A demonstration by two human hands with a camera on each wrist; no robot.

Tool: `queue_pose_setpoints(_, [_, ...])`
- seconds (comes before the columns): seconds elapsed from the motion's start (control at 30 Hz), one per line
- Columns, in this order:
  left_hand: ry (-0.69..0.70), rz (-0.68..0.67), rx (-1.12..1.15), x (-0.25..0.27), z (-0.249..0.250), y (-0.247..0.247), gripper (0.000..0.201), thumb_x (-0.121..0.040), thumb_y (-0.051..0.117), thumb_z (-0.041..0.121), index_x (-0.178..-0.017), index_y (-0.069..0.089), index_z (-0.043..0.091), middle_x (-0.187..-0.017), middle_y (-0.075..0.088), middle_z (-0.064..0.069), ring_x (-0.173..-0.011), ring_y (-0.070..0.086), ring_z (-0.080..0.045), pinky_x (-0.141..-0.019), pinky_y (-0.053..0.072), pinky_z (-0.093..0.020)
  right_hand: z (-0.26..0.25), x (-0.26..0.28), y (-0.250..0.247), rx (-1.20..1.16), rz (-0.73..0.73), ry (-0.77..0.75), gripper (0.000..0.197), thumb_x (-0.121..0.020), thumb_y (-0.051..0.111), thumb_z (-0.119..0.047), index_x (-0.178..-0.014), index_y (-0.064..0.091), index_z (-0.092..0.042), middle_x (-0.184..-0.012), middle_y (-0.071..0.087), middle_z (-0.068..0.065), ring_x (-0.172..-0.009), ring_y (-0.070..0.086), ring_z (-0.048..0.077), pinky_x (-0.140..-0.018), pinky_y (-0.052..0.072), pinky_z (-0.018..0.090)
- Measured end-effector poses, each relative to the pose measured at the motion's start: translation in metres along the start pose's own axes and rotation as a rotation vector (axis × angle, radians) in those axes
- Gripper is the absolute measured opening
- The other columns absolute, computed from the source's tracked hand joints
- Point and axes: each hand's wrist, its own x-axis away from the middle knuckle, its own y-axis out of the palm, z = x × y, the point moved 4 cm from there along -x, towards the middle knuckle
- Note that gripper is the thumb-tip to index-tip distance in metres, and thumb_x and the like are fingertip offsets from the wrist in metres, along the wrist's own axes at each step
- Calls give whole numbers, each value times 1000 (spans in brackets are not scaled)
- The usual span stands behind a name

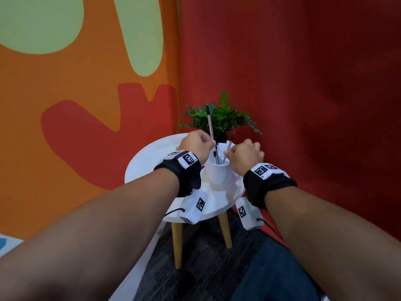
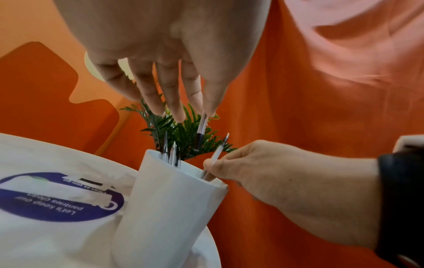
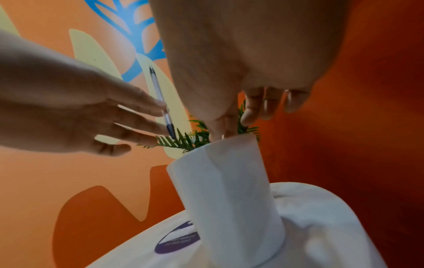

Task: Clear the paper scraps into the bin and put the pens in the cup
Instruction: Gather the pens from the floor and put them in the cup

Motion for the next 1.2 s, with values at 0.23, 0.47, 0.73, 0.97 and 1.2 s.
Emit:
queue_pose_setpoints(0.23, [-144, 11, -165, 2, -1, 20, 19, -87, 64, 40, -73, 63, 27, -76, 45, 8, -115, 45, -25, -98, 38, -47, 9, 28, -6, -182, -25, -37, 52, -99, 40, -48, -141, 45, -19, -143, 39, 2, -127, 33, 31, -103, 30, 47])
queue_pose_setpoints(0.47, [-154, -77, -273, 11, -7, 20, 29, -84, 68, 43, -110, 68, 30, -114, 52, -3, -118, 41, -32, -100, 34, -41, 19, 75, -20, -575, 275, -85, 35, -94, 53, -26, -129, 50, -29, -125, 50, -3, -117, 45, 22, -100, 34, 41])
queue_pose_setpoints(0.73, [180, -59, -148, 66, -37, 14, 18, -83, 65, 41, -101, 64, 35, -110, 58, 7, -107, 55, -18, -94, 38, -42, 47, 153, 29, -768, 274, -128, 14, -83, 57, -10, -93, 52, -18, -82, 55, 0, -75, 53, 17, -74, 47, 41])
queue_pose_setpoints(0.97, [197, -271, -35, 177, -144, 50, 10, -81, 64, 23, -91, 65, 24, -80, 63, 8, -69, 55, -8, -72, 51, -32, 82, 255, 159, -427, -354, -166, 11, -82, 61, -17, -87, 56, -25, -67, 58, -7, -61, 53, 7, -68, 50, 32])
queue_pose_setpoints(1.2, [-87, -673, -230, 288, -298, 117, 4, -90, 60, 29, -92, 57, 32, -83, 62, 12, -78, 61, -14, -75, 53, -35, 139, 379, 270, 111, -1129, -215, 15, -90, 61, -41, -100, 67, -31, -104, 70, -3, -94, 64, 22, -80, 52, 34])
